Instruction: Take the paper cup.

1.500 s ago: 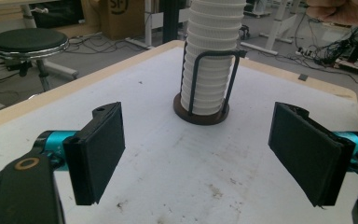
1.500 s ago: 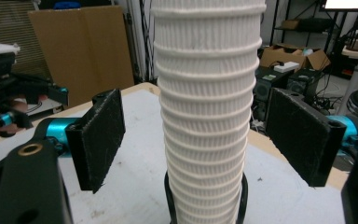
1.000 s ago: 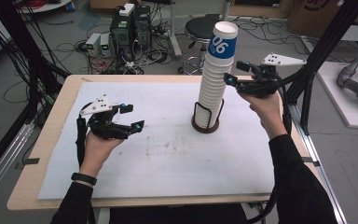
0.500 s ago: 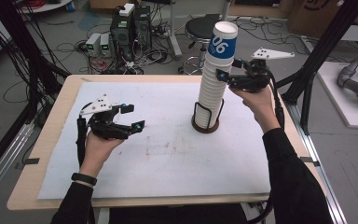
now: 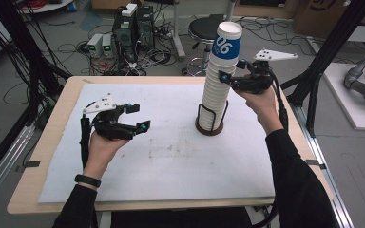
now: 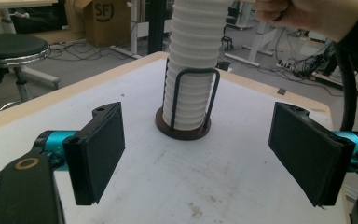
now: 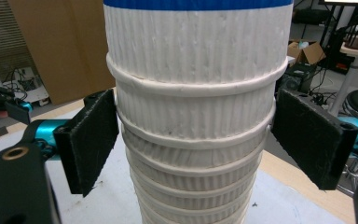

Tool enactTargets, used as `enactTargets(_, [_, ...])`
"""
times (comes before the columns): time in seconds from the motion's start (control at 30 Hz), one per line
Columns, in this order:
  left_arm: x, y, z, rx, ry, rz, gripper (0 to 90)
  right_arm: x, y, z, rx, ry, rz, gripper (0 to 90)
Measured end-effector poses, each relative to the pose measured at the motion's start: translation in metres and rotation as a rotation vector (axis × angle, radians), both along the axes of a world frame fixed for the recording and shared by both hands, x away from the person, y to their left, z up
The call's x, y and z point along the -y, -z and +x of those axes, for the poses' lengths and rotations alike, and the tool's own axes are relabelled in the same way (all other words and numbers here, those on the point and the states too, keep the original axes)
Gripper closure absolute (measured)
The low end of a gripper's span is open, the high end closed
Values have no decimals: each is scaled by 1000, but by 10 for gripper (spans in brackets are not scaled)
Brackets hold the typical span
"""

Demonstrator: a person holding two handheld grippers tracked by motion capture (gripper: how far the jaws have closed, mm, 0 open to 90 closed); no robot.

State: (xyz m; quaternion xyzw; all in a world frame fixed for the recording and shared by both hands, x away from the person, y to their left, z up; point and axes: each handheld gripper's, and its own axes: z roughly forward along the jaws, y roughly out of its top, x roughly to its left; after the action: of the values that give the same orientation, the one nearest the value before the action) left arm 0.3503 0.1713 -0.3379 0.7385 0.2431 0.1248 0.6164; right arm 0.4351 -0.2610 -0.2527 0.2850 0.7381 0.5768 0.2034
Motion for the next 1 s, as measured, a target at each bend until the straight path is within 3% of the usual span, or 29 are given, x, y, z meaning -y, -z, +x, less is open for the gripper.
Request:
enactTargets(0.43, [24,-49,10,60,22,-6,184,0,-1,-2,4,9,-8,167])
enactTargets(0.63, [40,-70,23,66,39,6,183,-1,-1,-2,6,14,-9,169])
enactTargets(0.87, [66,-99,41,82,54,-12,184,-1,-2,-3,6,20,-13,170])
enactTargets(1.0, [77,-108,48,80,67,-17,183,-1,-2,-3,11,18,-16,170])
